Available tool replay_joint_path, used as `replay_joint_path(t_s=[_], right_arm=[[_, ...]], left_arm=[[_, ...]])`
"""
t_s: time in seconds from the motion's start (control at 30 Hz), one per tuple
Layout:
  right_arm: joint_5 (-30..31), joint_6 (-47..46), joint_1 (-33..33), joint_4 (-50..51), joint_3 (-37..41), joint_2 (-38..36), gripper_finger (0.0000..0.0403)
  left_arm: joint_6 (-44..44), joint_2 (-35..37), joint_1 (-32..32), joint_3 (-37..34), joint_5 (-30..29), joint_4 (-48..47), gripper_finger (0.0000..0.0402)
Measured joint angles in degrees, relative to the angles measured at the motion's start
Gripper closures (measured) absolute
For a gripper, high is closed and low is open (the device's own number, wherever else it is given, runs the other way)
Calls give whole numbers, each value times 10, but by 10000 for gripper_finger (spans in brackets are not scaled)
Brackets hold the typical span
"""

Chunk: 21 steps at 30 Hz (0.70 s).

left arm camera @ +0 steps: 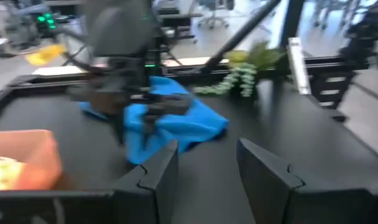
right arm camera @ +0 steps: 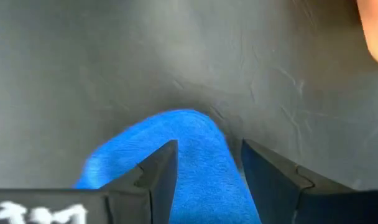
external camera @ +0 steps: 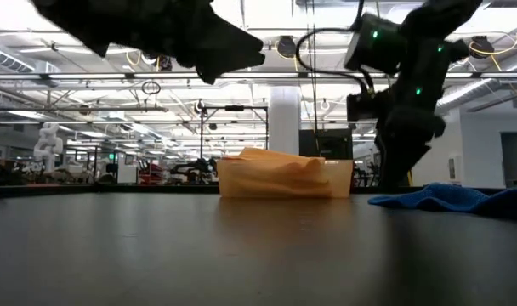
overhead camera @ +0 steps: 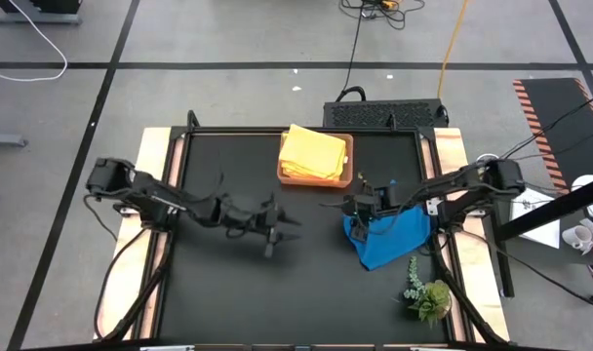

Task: Fold microfiber towels
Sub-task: Fold the blue microfiber cloth

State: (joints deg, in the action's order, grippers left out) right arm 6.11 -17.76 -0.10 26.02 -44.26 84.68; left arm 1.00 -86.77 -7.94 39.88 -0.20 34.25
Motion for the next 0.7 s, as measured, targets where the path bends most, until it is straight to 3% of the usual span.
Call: replay_joint_path(t_s=[0.13,0.23,0.5,0.7], right_arm=[[0,14,-7,-16,6,32,235],[0,37,-7,-18,5,39,249],[-17,50,-2,-50,8,14,389],[12,47,4,-113,8,-19,400]], left_arm=[[-40,-30,-30,-19,-18,68,240],[-66,-50,-43,-20,-41,61,241],[-145,-126,-49,9,-111,66,241],[-210,-188,-40,45,-163,125,240]])
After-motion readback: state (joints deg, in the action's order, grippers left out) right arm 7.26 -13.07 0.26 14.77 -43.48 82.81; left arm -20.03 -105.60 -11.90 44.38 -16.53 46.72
